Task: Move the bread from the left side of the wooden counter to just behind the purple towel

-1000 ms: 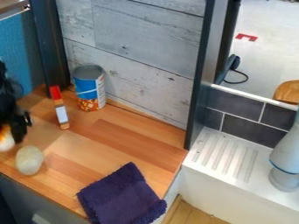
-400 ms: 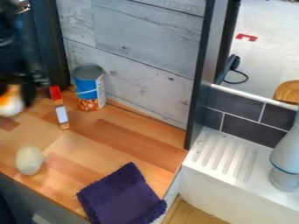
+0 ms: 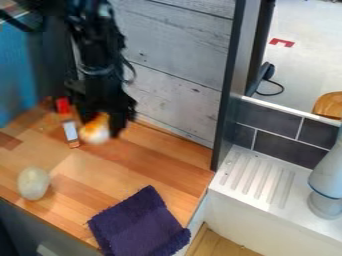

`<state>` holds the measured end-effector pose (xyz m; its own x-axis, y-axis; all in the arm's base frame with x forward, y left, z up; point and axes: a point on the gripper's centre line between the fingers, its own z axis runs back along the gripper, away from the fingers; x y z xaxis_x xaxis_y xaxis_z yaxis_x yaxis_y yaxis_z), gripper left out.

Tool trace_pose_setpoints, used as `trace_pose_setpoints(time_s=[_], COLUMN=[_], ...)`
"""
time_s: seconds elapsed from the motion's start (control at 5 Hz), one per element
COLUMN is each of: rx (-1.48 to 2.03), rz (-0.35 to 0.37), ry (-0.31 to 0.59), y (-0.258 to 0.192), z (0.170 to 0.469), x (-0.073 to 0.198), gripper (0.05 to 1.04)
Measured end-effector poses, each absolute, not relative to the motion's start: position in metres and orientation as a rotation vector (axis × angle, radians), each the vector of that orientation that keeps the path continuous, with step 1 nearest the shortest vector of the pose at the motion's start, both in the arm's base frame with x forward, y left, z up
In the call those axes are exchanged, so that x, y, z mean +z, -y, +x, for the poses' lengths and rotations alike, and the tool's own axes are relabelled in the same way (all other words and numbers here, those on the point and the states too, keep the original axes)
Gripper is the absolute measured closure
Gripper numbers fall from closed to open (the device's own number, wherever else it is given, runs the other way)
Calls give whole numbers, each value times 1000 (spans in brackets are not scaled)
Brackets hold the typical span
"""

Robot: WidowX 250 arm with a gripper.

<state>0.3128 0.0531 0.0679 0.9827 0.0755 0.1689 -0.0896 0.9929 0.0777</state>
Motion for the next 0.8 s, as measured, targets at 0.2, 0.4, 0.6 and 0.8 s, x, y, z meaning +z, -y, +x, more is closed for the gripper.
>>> trace_pose_setpoints(time_s=[0.2, 0.4, 0.6, 0.8], rx=[34, -3, -19, -17], rz=[65, 52, 36, 33], ry=[129, 114, 100, 127], y=[-35, -24, -20, -15], z=[325, 330, 332, 337], x=[40, 10, -17, -30], gripper=[376, 376, 376, 333])
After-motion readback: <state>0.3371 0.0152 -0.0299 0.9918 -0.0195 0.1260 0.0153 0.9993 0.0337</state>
